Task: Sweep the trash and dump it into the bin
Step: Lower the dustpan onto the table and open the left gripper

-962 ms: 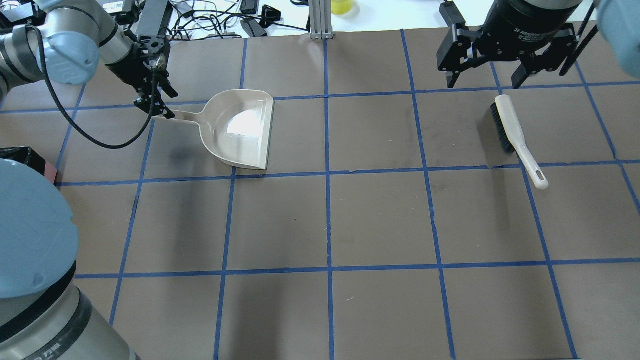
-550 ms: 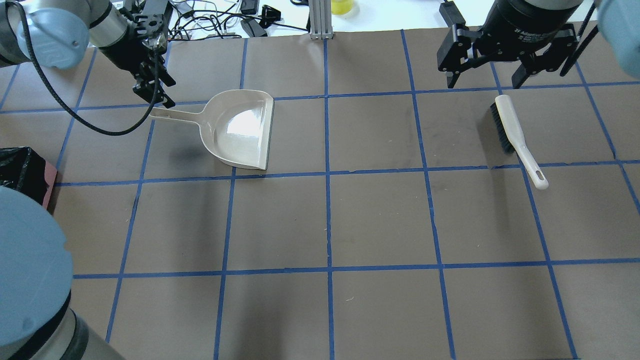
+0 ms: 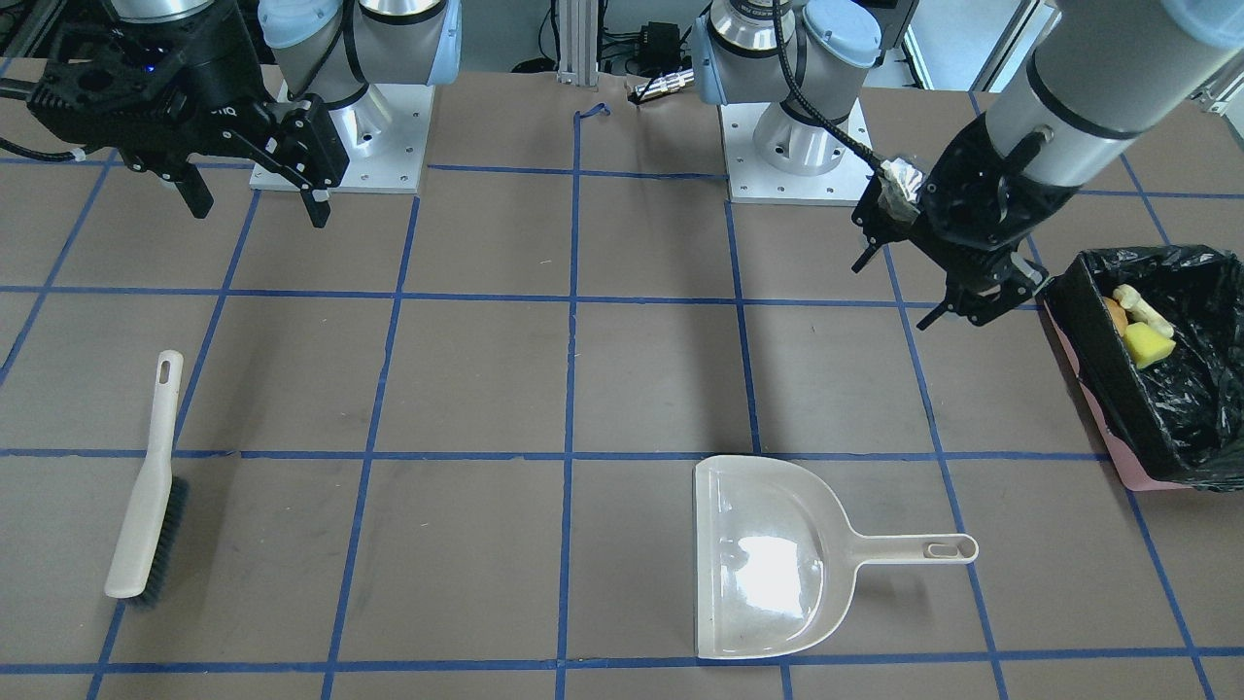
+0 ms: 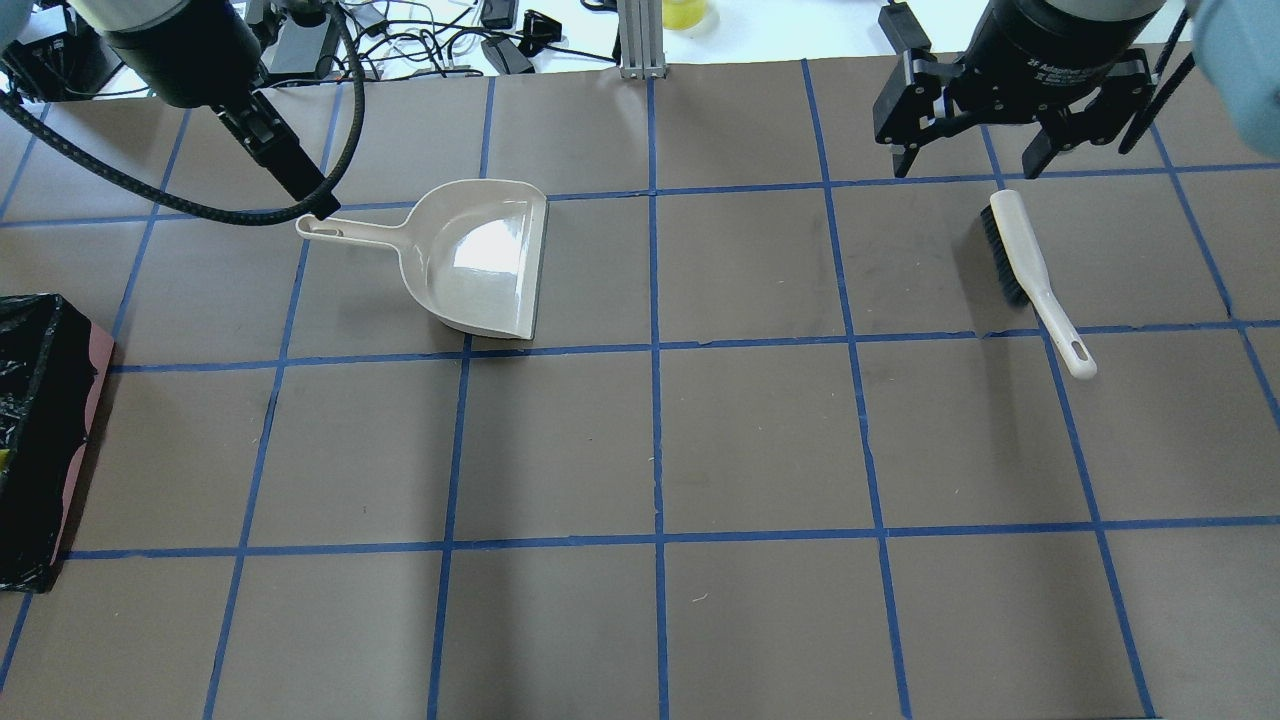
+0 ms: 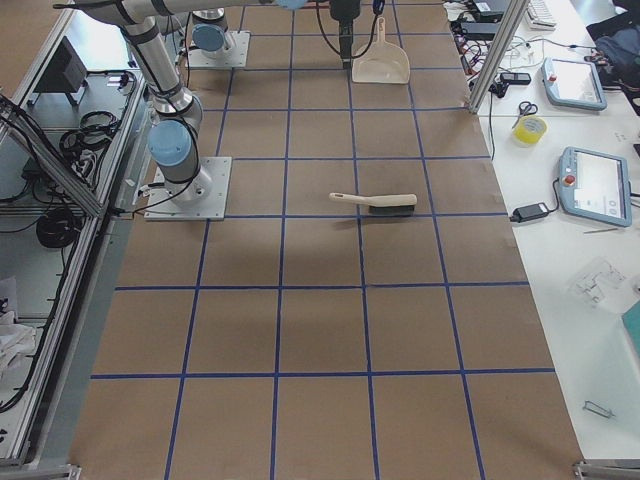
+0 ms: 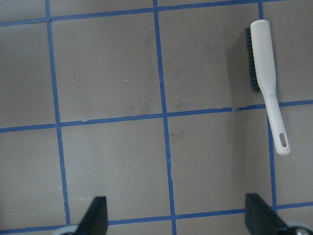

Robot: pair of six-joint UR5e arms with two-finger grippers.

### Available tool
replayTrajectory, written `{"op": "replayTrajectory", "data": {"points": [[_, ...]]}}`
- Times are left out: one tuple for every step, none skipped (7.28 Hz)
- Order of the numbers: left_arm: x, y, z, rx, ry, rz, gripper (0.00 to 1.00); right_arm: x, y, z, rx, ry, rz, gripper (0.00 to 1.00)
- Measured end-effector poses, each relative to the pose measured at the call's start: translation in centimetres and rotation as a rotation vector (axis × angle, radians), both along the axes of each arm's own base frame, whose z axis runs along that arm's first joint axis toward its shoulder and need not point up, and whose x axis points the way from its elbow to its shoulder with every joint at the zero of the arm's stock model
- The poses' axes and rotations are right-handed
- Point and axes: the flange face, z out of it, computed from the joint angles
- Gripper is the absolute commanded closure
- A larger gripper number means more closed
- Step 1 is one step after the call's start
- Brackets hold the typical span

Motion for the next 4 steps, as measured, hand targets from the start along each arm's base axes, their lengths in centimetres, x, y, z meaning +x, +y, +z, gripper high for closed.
{"op": "replayTrajectory", "data": {"points": [[-0.3, 2.0, 1.2, 0.000, -0.019, 0.138, 0.20, 0.0, 0.0, 0.0, 0.000, 0.000, 0.000, 0.00], [-0.3, 3.6, 1.6, 0.002, -0.053, 0.268, 0.19, 0.0, 0.0, 0.1, -0.001, 0.000, -0.001, 0.00], [-0.1, 4.8, 1.5, 0.003, -0.092, 0.372, 0.17, 0.0, 0.0, 0.1, -0.002, 0.000, -0.001, 0.00], [0.1, 5.8, 1.4, -0.002, -0.115, 0.429, 0.16, 0.0, 0.0, 0.1, -0.002, 0.000, -0.001, 0.00]]}}
